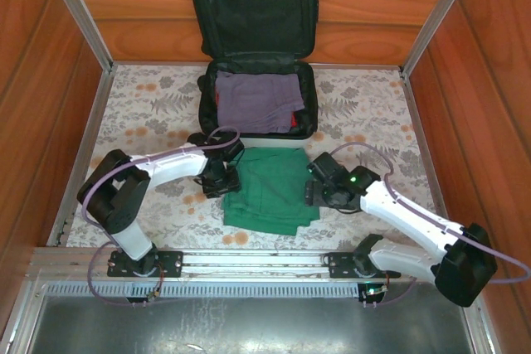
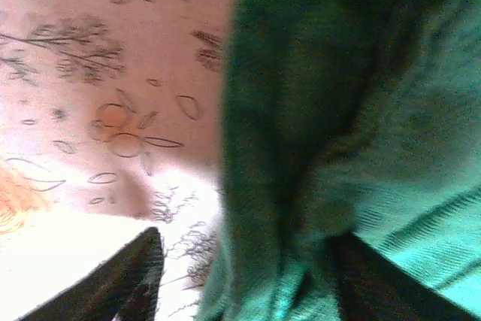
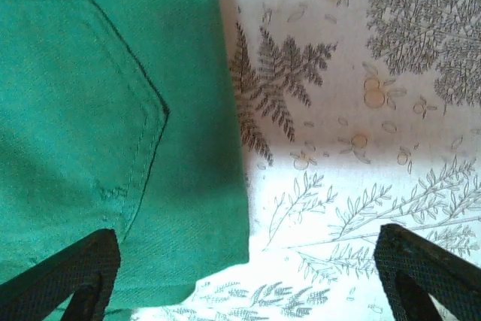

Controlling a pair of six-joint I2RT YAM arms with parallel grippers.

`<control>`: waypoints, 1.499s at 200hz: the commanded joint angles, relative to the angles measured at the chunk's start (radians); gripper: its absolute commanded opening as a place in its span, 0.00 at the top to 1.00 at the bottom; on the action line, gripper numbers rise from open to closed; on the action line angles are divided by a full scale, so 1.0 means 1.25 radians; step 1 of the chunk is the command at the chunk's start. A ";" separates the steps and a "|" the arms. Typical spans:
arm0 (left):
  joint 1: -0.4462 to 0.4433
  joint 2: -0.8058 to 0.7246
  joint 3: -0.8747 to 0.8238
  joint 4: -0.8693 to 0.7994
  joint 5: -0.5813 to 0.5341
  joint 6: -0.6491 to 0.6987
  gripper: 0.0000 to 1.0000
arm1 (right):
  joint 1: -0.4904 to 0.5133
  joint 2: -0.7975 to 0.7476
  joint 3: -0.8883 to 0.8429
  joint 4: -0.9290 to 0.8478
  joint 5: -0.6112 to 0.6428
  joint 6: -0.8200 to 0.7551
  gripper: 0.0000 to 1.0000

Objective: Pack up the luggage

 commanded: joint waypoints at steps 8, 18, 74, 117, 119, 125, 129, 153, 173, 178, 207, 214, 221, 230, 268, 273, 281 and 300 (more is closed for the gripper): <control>0.006 -0.048 -0.041 -0.013 -0.090 -0.011 0.23 | -0.079 0.055 -0.002 0.117 -0.112 -0.083 0.05; 0.007 -0.075 -0.050 -0.012 -0.101 -0.010 0.16 | -0.102 0.083 0.002 0.152 -0.140 -0.102 0.05; 0.015 -0.149 -0.061 0.013 -0.072 0.003 0.04 | -0.170 0.220 0.027 0.293 -0.241 -0.186 0.00; 0.026 -0.114 -0.057 0.086 -0.047 0.001 0.05 | -0.174 0.337 0.065 0.315 -0.268 -0.202 0.01; 0.027 -0.109 -0.057 0.092 -0.043 -0.001 0.05 | -0.173 0.341 0.066 0.316 -0.268 -0.202 0.01; 0.029 -0.097 -0.059 0.110 -0.032 -0.007 0.05 | -0.173 0.355 0.071 0.316 -0.272 -0.204 0.02; 0.032 -0.087 -0.059 0.124 -0.025 -0.012 0.05 | -0.173 0.364 0.074 0.316 -0.274 -0.204 0.03; 0.037 -0.018 -0.061 0.178 0.009 -0.062 0.08 | -0.173 0.401 0.075 0.327 -0.290 -0.197 0.08; 0.033 0.027 -0.091 0.239 0.031 -0.111 0.12 | -0.170 0.417 0.065 0.345 -0.307 -0.183 0.09; 0.031 0.037 -0.100 0.251 0.033 -0.120 0.13 | -0.170 0.422 0.064 0.344 -0.309 -0.179 0.09; 0.015 0.061 -0.126 0.295 0.018 -0.158 0.19 | -0.160 0.460 0.067 0.336 -0.307 -0.171 0.09; 0.012 0.064 -0.130 0.305 0.016 -0.166 0.22 | -0.155 0.485 0.070 0.341 -0.315 -0.172 0.13; 0.009 0.069 -0.132 0.312 0.014 -0.173 0.25 | -0.148 0.502 0.076 0.342 -0.319 -0.174 0.16; 0.006 0.077 -0.133 0.320 0.017 -0.180 0.33 | -0.137 0.521 0.088 0.338 -0.316 -0.177 0.19; -0.004 0.103 -0.152 0.367 0.032 -0.197 0.73 | -0.088 0.552 0.129 0.291 -0.271 -0.161 0.61; -0.005 0.101 -0.159 0.385 0.037 -0.199 0.76 | -0.082 0.548 0.132 0.275 -0.255 -0.157 0.67; -0.008 0.091 -0.172 0.416 0.042 -0.199 0.83 | -0.069 0.535 0.138 0.251 -0.226 -0.154 0.75; -0.032 0.033 -0.186 0.457 0.023 -0.183 1.00 | -0.033 0.474 0.162 0.185 -0.164 -0.162 0.98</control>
